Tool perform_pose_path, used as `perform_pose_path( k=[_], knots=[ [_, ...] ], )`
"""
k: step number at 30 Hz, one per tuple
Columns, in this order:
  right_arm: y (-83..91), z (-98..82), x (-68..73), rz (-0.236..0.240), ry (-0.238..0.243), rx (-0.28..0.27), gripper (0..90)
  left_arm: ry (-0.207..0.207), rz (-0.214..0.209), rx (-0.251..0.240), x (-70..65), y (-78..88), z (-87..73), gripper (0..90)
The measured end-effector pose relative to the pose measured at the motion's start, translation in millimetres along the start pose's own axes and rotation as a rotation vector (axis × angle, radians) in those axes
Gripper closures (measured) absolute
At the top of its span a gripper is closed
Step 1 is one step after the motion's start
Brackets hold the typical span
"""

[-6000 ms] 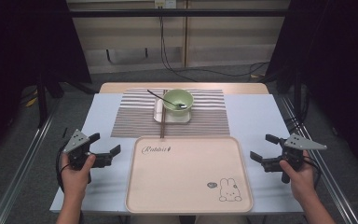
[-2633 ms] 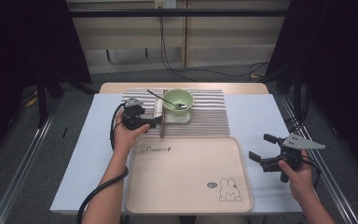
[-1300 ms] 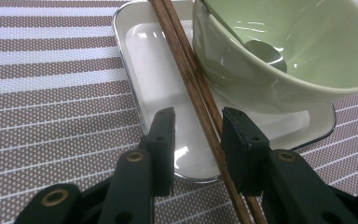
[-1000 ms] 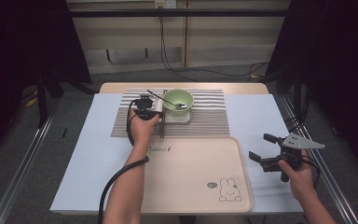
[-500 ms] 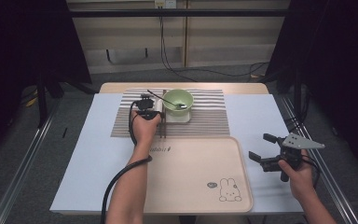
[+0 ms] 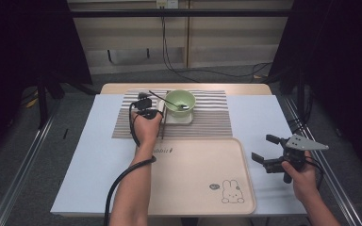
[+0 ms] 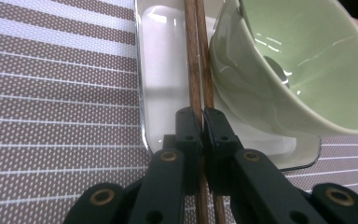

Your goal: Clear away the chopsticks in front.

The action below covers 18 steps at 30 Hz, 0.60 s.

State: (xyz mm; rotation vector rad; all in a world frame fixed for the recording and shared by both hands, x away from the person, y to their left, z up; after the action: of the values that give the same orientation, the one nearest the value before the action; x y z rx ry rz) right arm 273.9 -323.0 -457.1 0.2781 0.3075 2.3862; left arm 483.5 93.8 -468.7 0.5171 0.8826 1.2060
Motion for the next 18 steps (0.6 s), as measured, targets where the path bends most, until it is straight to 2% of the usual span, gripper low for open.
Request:
perform_pose_path(
  k=[4,18],
  knots=[
    [-0.9,-0.3,-0.1,0.007,0.007,0.004,1.4,0.028,-0.005,-0.004,2.5,6.2,0.4,85.8],
    [-6.4,1.8,-0.6,0.022,0.008,-0.005,1.4,0.056,0.009,-0.014,13.2,18.4,-2.8,85.9]
  ],
)
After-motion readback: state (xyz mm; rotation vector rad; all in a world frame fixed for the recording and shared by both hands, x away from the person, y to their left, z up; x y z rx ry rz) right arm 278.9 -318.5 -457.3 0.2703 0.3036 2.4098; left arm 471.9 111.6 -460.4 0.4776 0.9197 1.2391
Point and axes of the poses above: each handheld gripper's, and its own axes: y roughly backward along the jaws, z roughly out of its top, x roughly to its left, the point moved 2 cm from there along -y, roughly forward along the jaws, and after that the axes turned 8 degrees about z, right-handed, at the moved point
